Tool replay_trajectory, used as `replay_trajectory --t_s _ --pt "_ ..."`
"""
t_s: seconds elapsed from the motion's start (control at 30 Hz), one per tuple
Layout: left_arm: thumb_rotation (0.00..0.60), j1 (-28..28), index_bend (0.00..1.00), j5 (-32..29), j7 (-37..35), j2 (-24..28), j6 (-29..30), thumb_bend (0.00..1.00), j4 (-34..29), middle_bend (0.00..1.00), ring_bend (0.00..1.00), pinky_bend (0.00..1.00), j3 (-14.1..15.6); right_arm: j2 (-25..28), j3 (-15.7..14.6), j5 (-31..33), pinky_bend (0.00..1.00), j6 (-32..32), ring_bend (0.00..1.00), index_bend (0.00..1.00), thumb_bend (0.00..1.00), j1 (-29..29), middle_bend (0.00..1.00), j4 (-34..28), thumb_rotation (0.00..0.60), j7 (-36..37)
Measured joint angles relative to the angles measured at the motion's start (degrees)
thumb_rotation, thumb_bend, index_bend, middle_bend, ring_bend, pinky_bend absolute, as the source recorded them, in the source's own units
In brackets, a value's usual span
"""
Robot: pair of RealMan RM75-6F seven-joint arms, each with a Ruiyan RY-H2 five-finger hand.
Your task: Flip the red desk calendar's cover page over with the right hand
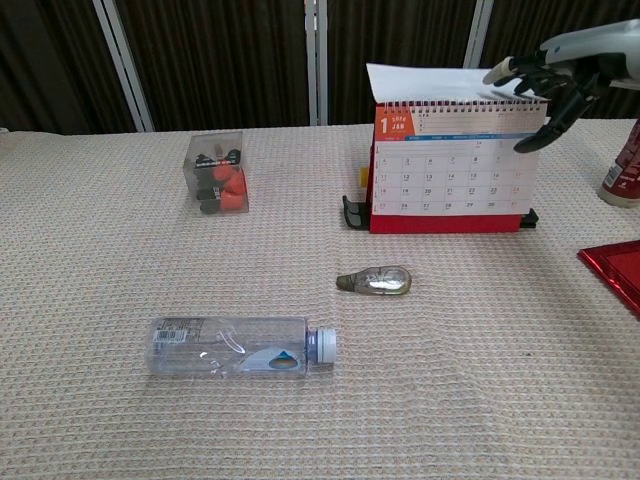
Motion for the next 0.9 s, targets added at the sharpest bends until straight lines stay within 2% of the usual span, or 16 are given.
replay_trajectory --t_s 0.1,0.2,0.37,0.5,0.6,0.73,0.9 --pt "0.6 0.04 0.0 0.17 -0.03 0.03 0.23 0.1 -0.07 0.0 0.0 0.0 0.04 0.75 -1.16 0.41 0.0 -2.08 0.0 0.0 0.15 0.47 0.0 0.03 0.6 0.05" --pt "0.6 0.11 0.0 0.48 -0.4 0.15 0.57 0.1 -0.11 0.0 0.0 0.0 0.1 1.31 -0.73 -0.44 0.0 -0.71 0.0 0.0 0.15 -0.05 0.0 -1.23 0.6 0.84" --pt "0.6 0.38 0.0 0.78 -1.26 0.56 1.37 0.1 -0.11 0.0 0.0 0.0 0.16 3.21 0.53 -6.58 0.0 6.01 0.0 0.0 0.15 -3.49 0.0 -5.92 0.6 4.41" --pt "0.6 0.81 0.0 1.34 -1.81 0.86 2.47 0.1 -0.08 0.0 0.0 0.0 0.25 5.59 -0.29 -15.62 0.0 14.15 0.0 0.0 0.15 -8.86 0.0 -9.7 0.6 6.88" --pt "0.6 1.08 0.0 1.67 -1.39 0.79 2.78 0.1 0.2 0.0 0.0 0.0 0.54 7.1 -2.53 -24.12 0.0 21.83 0.0 0.0 0.15 -14.22 0.0 -11.03 0.6 8.87" --pt "0.6 1.39 0.0 1.75 -0.82 0.56 2.95 0.1 0.42 0.0 0.0 0.0 0.85 8.5 -7.23 -33.56 0.0 31.5 0.0 0.0 0.15 -22.18 0.0 -10.83 0.6 13.27" --pt "0.6 1.68 0.0 2.48 0.13 0.27 3.77 0.1 0.41 0.0 0.0 0.0 1.03 8.75 -10.74 -38.04 0.0 37.13 0.0 0.0 0.15 -26.63 0.0 -7.11 0.6 17.83"
